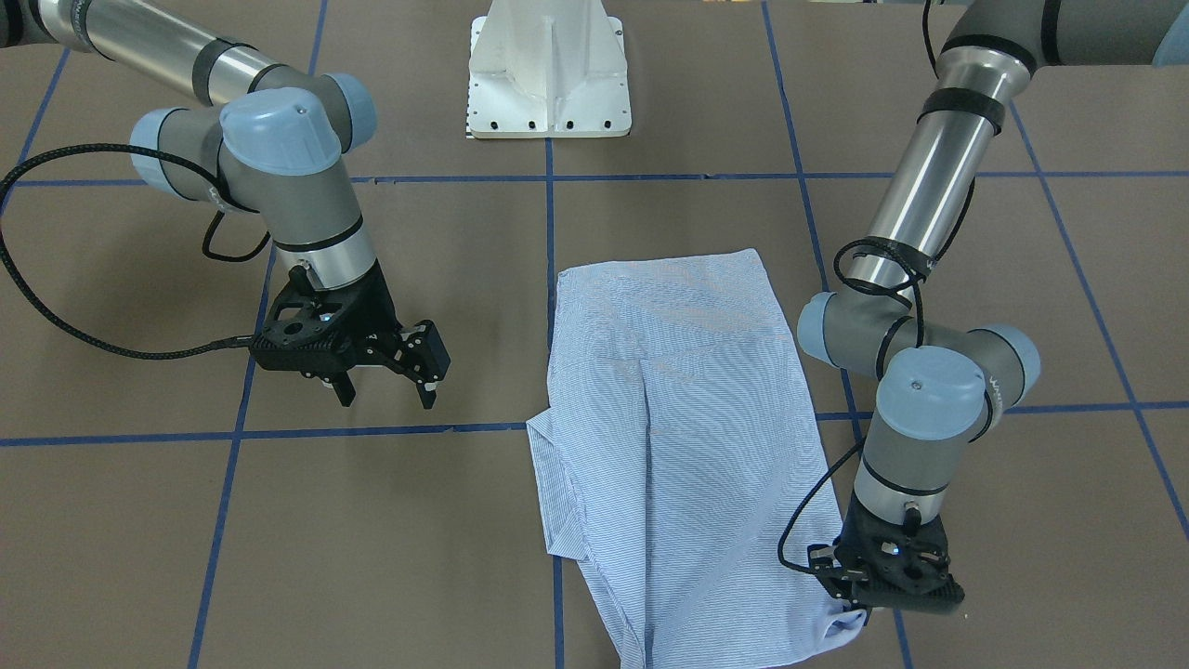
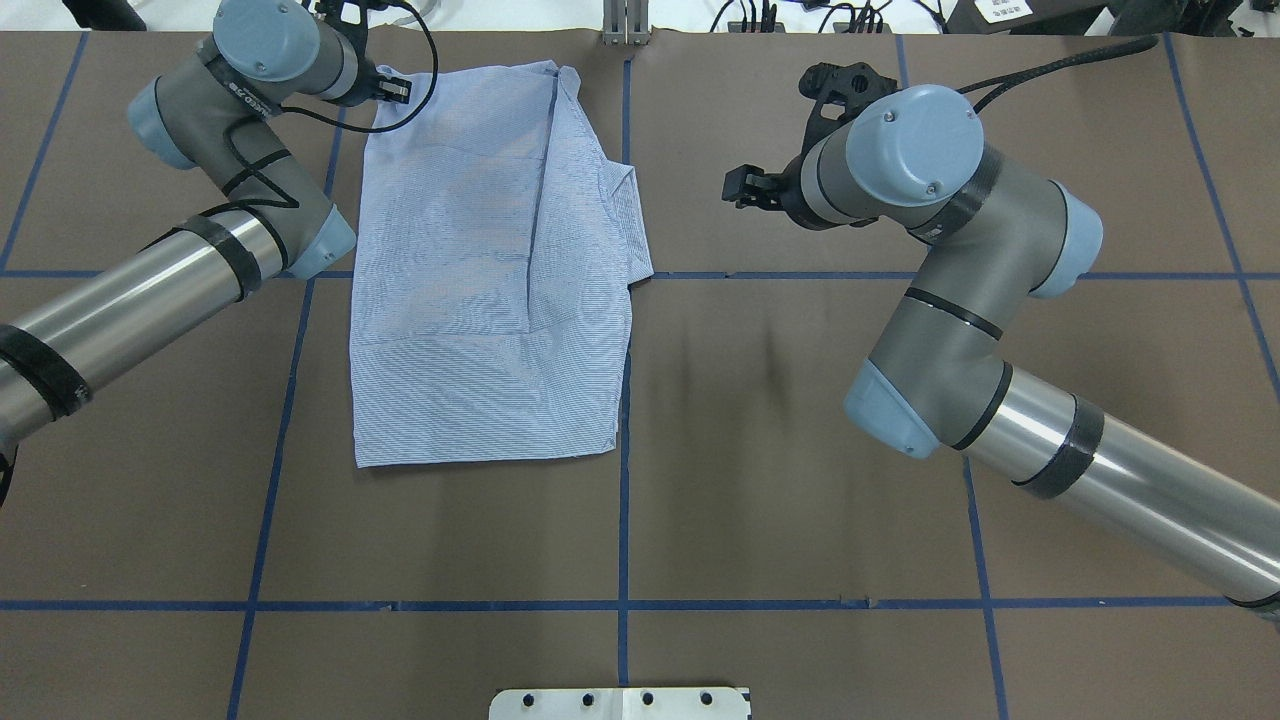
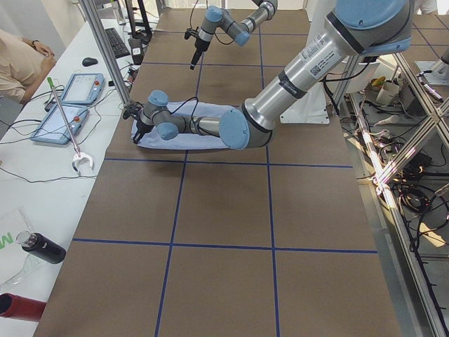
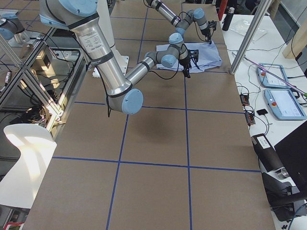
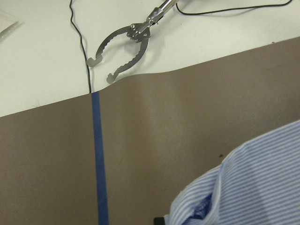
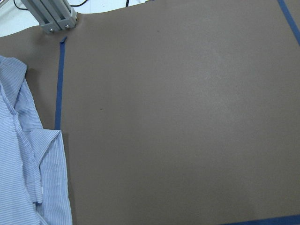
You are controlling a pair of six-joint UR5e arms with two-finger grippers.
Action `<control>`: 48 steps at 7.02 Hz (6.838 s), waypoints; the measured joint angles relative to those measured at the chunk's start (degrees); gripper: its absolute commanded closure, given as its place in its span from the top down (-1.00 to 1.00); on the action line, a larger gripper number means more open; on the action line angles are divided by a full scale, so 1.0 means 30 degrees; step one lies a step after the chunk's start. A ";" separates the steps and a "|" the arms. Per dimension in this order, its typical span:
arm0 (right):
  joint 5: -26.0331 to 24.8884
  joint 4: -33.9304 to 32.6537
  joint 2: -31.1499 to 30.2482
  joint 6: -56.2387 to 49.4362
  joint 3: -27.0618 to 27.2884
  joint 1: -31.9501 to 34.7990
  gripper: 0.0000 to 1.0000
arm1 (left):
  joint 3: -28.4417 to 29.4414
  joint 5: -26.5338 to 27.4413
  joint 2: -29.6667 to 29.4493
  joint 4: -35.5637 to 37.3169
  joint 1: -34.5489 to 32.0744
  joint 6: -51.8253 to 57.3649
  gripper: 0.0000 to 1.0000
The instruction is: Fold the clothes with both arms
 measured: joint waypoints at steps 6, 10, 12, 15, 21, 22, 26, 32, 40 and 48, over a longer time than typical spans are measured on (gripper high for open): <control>-0.3978 -0.3746 0.2080 1.0991 0.0924 -0.5818 0.81 | -0.6728 -0.3346 0.4648 0.0183 -0.0932 0.0055 1.00; -0.5309 -0.4151 0.4099 1.3236 -0.1777 -0.7339 0.46 | -0.7576 -0.3358 0.5286 0.0174 -0.0915 0.0052 1.00; -0.5629 -0.4171 0.4205 1.3386 -0.2368 -0.7701 0.44 | -0.7634 -0.3357 0.5352 0.0174 -0.0914 0.0052 1.00; -0.5868 -0.4181 0.4211 1.3431 -0.2778 -0.7930 0.40 | -0.7654 -0.3357 0.5378 0.0174 -0.0918 0.0052 1.00; -0.6253 -0.4218 0.4237 1.3432 -0.2999 -0.8281 0.13 | -0.7671 -0.3385 0.5381 0.0145 -0.0935 0.0052 1.00; -0.6259 -0.4213 0.4244 1.3432 -0.2999 -0.8339 -0.03 | -0.7672 -0.3386 0.5381 0.0145 -0.0935 0.0052 1.00; -0.6901 -0.4205 0.4253 1.3458 -0.2989 -0.8714 -1.00 | -0.7674 -0.3387 0.5381 0.0145 -0.0923 0.0052 1.00; -0.7284 -0.5338 0.1259 1.3232 0.2241 -0.8283 -1.00 | -1.1903 -0.4990 0.7247 0.0339 -0.0469 -0.2824 1.00; -0.7350 -0.5471 -0.1138 1.3197 0.5404 -0.8377 -1.00 | -2.3792 0.3036 1.4856 0.3018 1.2760 -1.8985 0.49; -0.7345 -0.5470 -0.1121 1.3169 0.5379 -0.8442 -1.00 | -2.2020 0.3704 1.2551 0.5184 1.3675 -2.1682 0.25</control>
